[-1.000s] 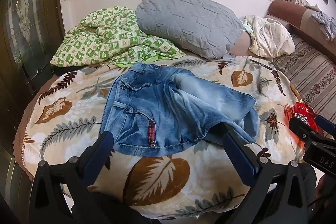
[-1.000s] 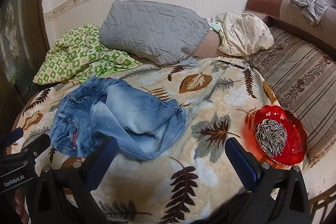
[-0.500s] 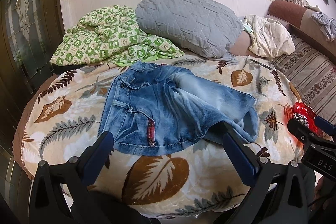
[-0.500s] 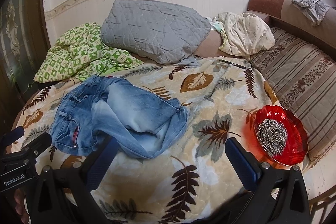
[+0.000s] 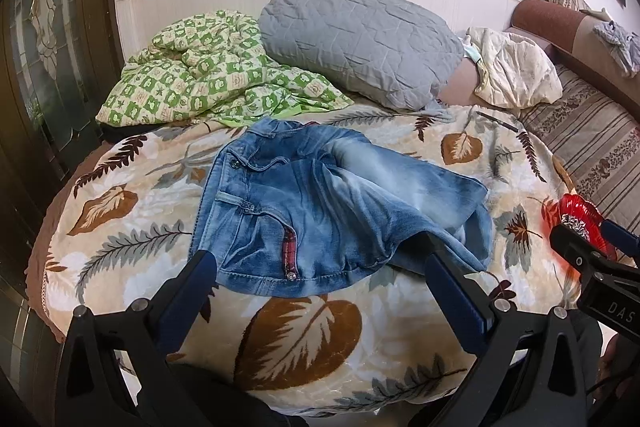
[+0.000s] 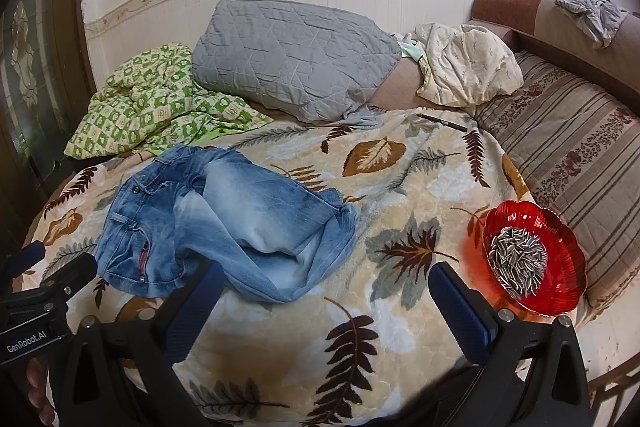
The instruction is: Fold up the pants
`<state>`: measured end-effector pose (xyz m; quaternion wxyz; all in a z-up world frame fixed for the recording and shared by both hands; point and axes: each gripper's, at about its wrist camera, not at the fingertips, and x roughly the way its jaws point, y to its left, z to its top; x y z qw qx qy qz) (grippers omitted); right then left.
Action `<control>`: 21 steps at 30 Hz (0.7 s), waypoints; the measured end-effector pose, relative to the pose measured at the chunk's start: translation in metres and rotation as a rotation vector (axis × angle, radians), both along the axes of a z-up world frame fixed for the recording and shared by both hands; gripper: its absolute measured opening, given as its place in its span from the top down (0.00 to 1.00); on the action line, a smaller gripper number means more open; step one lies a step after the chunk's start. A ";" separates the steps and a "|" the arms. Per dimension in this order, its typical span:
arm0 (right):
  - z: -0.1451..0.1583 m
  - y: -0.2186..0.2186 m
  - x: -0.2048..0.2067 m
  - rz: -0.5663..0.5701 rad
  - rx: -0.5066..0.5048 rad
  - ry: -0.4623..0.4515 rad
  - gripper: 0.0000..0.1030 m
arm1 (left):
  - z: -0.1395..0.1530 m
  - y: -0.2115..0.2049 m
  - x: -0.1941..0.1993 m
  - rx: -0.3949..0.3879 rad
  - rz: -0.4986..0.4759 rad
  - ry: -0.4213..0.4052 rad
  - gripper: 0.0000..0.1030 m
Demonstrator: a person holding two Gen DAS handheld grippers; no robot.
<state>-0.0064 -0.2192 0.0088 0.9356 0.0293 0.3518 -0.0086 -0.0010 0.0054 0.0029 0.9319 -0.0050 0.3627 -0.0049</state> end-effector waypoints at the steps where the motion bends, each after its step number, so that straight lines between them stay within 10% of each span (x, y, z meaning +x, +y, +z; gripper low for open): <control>1: 0.000 0.000 0.000 0.000 0.000 0.000 0.00 | 0.000 0.000 0.000 -0.001 -0.001 0.001 0.00; 21: -0.001 0.000 0.000 0.001 0.000 -0.001 0.00 | -0.002 -0.002 0.000 0.011 0.000 0.003 0.00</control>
